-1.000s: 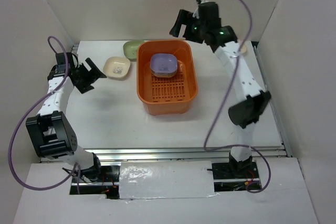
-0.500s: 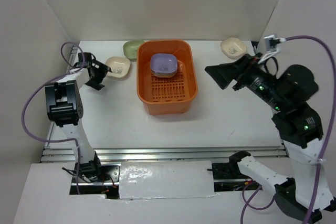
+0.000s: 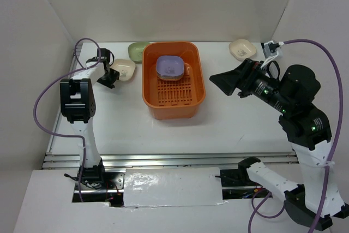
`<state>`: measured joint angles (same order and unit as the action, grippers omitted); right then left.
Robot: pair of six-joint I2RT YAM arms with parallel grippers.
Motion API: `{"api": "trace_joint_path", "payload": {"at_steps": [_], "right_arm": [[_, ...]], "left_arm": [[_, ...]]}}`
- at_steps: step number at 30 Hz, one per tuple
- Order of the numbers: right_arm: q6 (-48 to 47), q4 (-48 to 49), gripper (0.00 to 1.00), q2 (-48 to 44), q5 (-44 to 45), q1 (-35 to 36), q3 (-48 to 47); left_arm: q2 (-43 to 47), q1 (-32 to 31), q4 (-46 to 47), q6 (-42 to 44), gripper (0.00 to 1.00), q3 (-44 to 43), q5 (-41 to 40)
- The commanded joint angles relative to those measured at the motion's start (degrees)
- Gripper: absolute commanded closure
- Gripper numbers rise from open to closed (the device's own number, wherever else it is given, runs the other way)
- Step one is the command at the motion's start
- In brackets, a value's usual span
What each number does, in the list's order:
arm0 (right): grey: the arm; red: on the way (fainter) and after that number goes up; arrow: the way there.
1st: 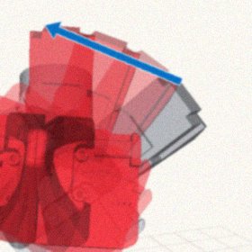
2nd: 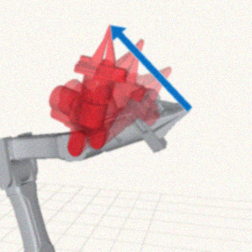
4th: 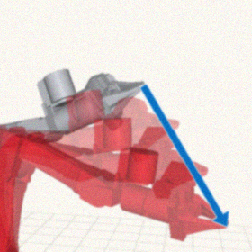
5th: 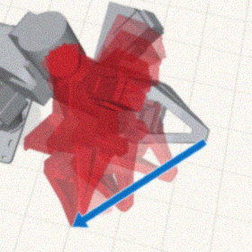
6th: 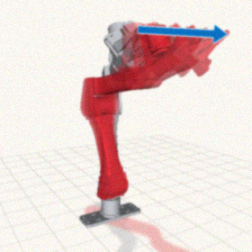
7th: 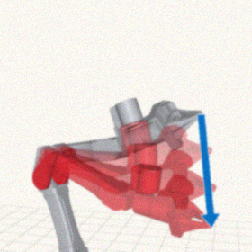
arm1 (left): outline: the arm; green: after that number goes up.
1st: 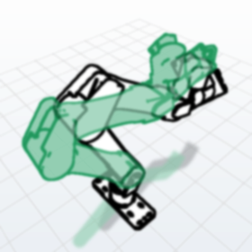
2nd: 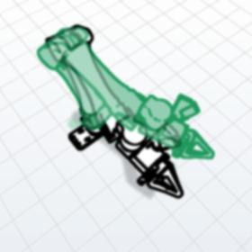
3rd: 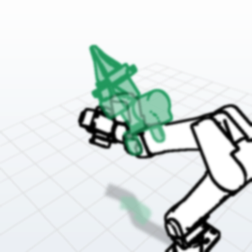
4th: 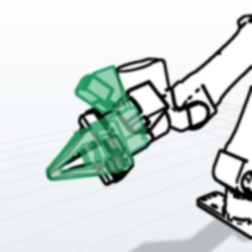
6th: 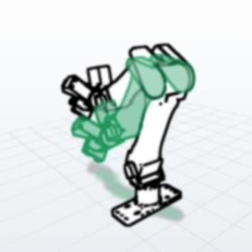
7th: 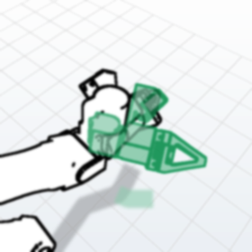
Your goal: Place the plates into the plastic bin on the countertop
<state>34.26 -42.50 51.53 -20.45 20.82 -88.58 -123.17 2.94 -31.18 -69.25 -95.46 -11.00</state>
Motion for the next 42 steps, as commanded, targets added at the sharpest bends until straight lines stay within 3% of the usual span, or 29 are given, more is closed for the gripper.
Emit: {"api": "trace_joint_path", "payload": {"at_steps": [1,3,5,6,7,9,11,14,17,20,24,25,27,29,32,37,42], "right_arm": [[-0.07,-0.39,0.0,0.33,-1.17,-0.6,-3.27],[0.1,-0.13,0.0,0.85,-1.7,-0.78,-3.71],[0.1,-0.13,0.0,1.12,-1.88,-0.87,-3.8],[0.02,-0.56,0.0,1.21,-1.96,-0.87,-4.23],[-0.16,-0.65,0.0,1.38,-1.88,-1.13,-4.5],[-0.42,-1.35,0.0,1.73,-1.88,-1.39,-5.02],[-0.42,-1.01,0.0,1.91,-2.14,-1.83,-4.85],[-0.25,-0.04,0.0,2.26,-2.67,-2.45,-4.41],[-0.42,-0.3,0.0,3.66,-2.32,-4.03,-4.32],[-0.51,-1.27,0.0,6.12,-2.41,-6.66,-4.59],[-0.42,-1.71,0.0,8.41,-3.28,-11.67,-2.75],[-0.94,-1.88,0.0,9.72,-4.94,-12.72,-2.74],[-2.0,-3.99,0.0,11.65,-6.79,-16.24,-3.7],[-3.32,-5.65,0.0,12.28,-5.58,-17.21,-4.85],[-3.06,-4.53,0.0,11.49,-5.56,-17.83,-3.54],[-2.71,-4.69,0.0,11.66,-6.98,-19.32,-3.44],[-2.62,-5.14,0.0,12.63,-6.97,-19.41,-4.59]], "left_arm": [[-0.84,0.75,-5.3,-2.2,0.43,1.15,-2.89],[-1.01,1.28,-5.21,-2.29,0.45,2.38,-1.92],[-1.36,1.8,-4.68,-2.03,0.55,2.91,-1.39],[-1.19,2.42,-4.77,-1.85,0.68,3.0,-0.95],[-0.93,2.68,-5.12,-1.76,0.88,3.17,-0.77],[1.86,3.56,-6.78,-2.2,1.0,3.35,-2.17],[5.47,4.0,-11.52,-3.16,1.0,4.05,-4.71],[18.62,4.71,-17.24,-4.49,1.0,5.1,-11.04],[29.35,1.04,-9.64,2.69,1.0,5.98,-15.35],[33.34,-4.05,1.26,16.84,1.0,4.24,-8.01],[30.81,-9.96,16.89,33.1,1.0,-0.77,10.44],[27.32,-11.71,16.85,35.91,1.0,-5.74,16.39],[21.87,-12.87,10.4,37.87,1.0,-13.92,20.66],[12.06,-15.05,3.53,41.55,1.0,-29.47,23.56],[1.29,-18.05,-5.9,45.08,1.0,-44.61,21.47],[-2.24,-19.02,-2.32,43.94,1.0,-39.04,19.97],[-5.4,-20.78,-2.48,44.55,1.0,-38.75,18.04]]}}
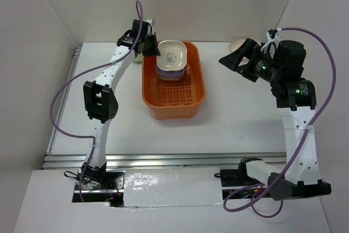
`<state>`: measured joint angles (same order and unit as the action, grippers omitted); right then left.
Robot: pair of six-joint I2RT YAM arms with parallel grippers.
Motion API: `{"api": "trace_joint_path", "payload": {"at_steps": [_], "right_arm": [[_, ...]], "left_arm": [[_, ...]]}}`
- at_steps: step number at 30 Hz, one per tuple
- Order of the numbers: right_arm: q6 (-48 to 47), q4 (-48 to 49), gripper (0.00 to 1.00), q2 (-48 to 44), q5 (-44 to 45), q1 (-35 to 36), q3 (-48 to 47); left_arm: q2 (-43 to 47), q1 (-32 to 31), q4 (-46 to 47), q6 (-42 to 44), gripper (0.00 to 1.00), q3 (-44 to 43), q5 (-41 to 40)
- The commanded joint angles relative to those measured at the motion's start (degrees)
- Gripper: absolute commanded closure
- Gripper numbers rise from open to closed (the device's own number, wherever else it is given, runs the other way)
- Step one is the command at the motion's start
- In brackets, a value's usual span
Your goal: Place the plates into the plastic bin on the countertop
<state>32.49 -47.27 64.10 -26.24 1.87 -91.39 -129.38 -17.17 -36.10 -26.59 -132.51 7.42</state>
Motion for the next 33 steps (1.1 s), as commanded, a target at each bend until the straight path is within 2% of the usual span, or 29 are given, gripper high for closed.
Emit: {"api": "trace_joint_path", "payload": {"at_steps": [1,5,7,8,10,11,14,17,18,19,20,21,23,25,27,28,33], "right_arm": [[-0.85,-0.37,0.0,0.24,-1.36,-0.38,-1.94],[-0.94,-0.28,0.0,1.03,-1.62,-0.46,-2.3],[-0.85,-0.2,0.0,1.03,-1.53,-0.46,-2.12],[-0.76,-0.11,0.0,1.03,-1.62,-0.55,-2.03],[-0.67,0.15,0.0,0.86,-1.71,-0.9,-1.42],[-0.59,0.42,0.0,0.94,-2.06,-1.25,-1.24],[-0.06,1.3,0.0,1.21,-3.28,-1.43,-0.63],[0.56,1.83,0.0,1.73,-3.73,-3.36,-0.54],[0.99,2.09,0.0,1.82,-3.99,-3.8,-0.45],[1.17,2.52,0.0,1.82,-4.26,-3.98,-0.19],[1.52,2.79,0.0,1.91,-4.52,-4.15,-0.19],[1.96,3.05,0.0,2.0,-5.22,-4.33,0.25],[2.4,3.67,0.0,1.56,-5.66,-4.42,0.6],[2.75,4.28,0.0,0.95,-6.19,-4.42,1.31],[3.28,4.81,0.0,0.42,-7.41,-4.42,2.18],[3.46,5.51,0.0,0.16,-8.12,-4.42,2.45],[4.51,6.04,0.0,-0.02,-10.41,-4.51,3.06]], "left_arm": [[-0.42,-1.11,2.09,1.8,1.0,-3.01,-0.56],[-2.45,-1.11,1.56,1.36,0.94,-5.13,-1.09],[-2.72,-1.11,1.38,1.01,0.86,-4.95,-2.06],[-2.63,-1.03,1.03,1.01,0.68,-5.04,-2.49],[-2.19,-1.2,0.94,1.19,0.42,-4.78,-3.98],[-1.84,-1.46,0.94,1.36,0.01,-4.78,-4.34],[0.7,-1.9,1.47,1.11,0.01,-6.09,-3.38],[7.45,-2.52,3.48,0.14,0.01,-7.51,-3.8],[10.52,-2.52,4.79,-0.21,0.01,-3.15,-5.64],[17.25,-1.91,9.51,-1.0,0.01,0.11,-7.05],[20.45,-1.21,11.55,-3.79,0.01,3.97,-13.86],[25.97,1.32,13.49,-5.82,0.01,11.15,-16.36],[28.91,5.19,13.7,-13.7,0.01,16.82,-20.84],[27.7,11.35,9.58,-17.17,0.01,17.2,-20.18],[22.11,16.61,8.06,-18.94,0.01,14.67,-13.44],[19.72,17.08,9.1,-17.72,0.01,13.6,-10.79],[0.06,22.43,9.37,-14.9,0.01,-2.19,2.21]]}}
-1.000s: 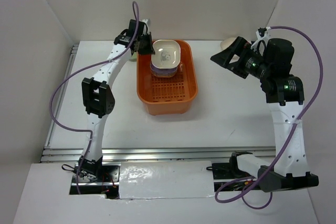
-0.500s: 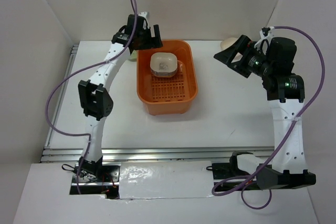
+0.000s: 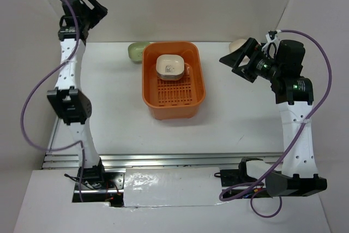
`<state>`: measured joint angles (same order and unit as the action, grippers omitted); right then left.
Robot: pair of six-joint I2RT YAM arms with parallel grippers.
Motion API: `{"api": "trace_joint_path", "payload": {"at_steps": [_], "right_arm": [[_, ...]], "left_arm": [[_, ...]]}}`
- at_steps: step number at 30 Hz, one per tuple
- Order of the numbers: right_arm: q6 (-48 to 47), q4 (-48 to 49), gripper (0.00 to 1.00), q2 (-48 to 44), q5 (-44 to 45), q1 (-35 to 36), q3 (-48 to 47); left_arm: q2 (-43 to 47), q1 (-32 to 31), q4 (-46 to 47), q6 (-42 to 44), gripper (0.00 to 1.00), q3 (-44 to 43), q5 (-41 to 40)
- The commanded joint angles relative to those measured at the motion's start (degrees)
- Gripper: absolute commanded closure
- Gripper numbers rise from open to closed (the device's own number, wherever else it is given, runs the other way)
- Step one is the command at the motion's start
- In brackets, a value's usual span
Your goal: Place the plates into the plastic bin on the countertop
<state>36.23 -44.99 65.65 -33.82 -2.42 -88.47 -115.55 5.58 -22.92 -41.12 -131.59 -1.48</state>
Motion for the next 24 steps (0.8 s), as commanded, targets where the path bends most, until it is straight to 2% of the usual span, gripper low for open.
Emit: {"api": "trace_joint_path", "payload": {"at_steps": [1,2,5,10,13,18,21,22,24], "right_arm": [[0.77,3.77,0.0,-1.92,-2.65,-0.22,0.31],[0.77,3.68,0.0,-2.27,-2.39,0.04,0.57],[0.95,3.51,0.0,-3.33,-1.86,0.39,1.97],[1.3,3.95,0.0,-5.62,-0.63,1.62,5.23],[-0.1,1.58,0.0,-5.97,0.33,1.45,4.63],[-0.98,-1.15,0.0,-5.97,0.95,0.75,3.13],[-1.6,-2.38,0.0,-5.36,0.95,0.39,1.37],[-1.77,-2.55,0.0,-5.18,0.95,0.22,0.67],[-1.86,-3.35,0.0,-4.65,0.69,-0.13,-0.21]], "left_arm": [[-15.66,0.3,-2.67,-1.58,0.01,-3.93,13.23],[-17.59,1.7,3.34,-2.9,0.01,-1.85,15.69],[-20.23,3.11,13.48,-8.52,0.01,3.51,21.51],[-24.81,2.86,16.85,-12.22,0.01,4.06,22.49],[-24.99,2.15,19.74,-13.37,0.01,9.75,21.08],[-27.89,0.04,16.16,-11.79,0.01,9.69,17.91],[-30.87,-1.54,12.91,-11.08,0.01,6.18,15.54],[-32.36,-2.06,10.64,-11.17,0.02,3.99,14.93],[-33.42,-2.33,10.0,-12.22,0.11,3.18,14.75]]}}
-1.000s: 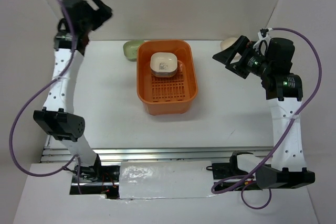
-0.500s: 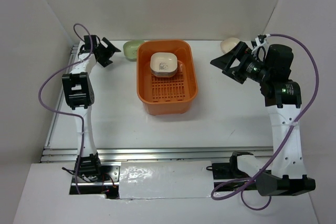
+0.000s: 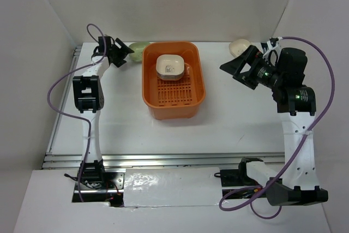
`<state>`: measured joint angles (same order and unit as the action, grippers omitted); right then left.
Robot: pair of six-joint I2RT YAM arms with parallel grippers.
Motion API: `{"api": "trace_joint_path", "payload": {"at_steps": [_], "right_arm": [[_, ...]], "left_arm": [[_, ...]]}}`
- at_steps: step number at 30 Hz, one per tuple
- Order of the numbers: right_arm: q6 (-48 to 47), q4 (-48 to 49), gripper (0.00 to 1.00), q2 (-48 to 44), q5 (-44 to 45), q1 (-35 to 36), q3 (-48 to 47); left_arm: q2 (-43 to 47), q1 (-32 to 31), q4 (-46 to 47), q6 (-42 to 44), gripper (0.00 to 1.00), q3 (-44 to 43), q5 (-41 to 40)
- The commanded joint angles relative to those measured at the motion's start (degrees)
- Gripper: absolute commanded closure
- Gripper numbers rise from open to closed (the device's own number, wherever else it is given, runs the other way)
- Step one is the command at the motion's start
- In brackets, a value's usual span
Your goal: Place the plates into the plastic bin on the countertop
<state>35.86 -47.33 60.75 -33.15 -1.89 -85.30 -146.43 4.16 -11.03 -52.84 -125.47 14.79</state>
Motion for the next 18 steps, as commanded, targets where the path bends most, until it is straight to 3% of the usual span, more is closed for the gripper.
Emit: {"api": "trace_joint_path", "payload": {"at_steps": [1,2,3,9,13,17,18], "right_arm": [[-1.58,-1.36,0.0,0.33,-0.08,-0.66,-4.17],[-1.67,-1.62,0.0,0.42,-0.42,-0.66,-4.44],[-1.75,-1.8,0.0,0.59,-0.6,-0.92,-5.05],[-1.14,-2.15,0.0,0.16,-1.74,-1.19,-6.46],[-0.96,-2.15,0.0,0.16,-2.28,-1.27,-7.51],[-0.61,-2.07,0.0,-0.11,-2.63,-1.27,-7.6],[-0.44,-1.72,0.0,-0.45,-2.54,-1.36,-6.99]], "left_arm": [[-2.89,-1.09,-2.24,-0.68,0.15,-2.85,-1.69],[-2.98,-1.17,-2.85,-0.51,0.26,-2.94,-3.78],[-3.07,-1.35,-3.56,-0.16,0.31,-3.03,-4.58],[-5.35,-2.32,-7.61,1.77,0.49,-7.5,-7.5],[-3.08,-2.32,-9.18,1.25,1.0,-6.02,-10.03],[9.2,-1.62,-16.99,-3.66,1.0,1.09,-25.56],[16.63,-1.44,-19.71,-4.54,1.0,5.45,-29.25]]}}
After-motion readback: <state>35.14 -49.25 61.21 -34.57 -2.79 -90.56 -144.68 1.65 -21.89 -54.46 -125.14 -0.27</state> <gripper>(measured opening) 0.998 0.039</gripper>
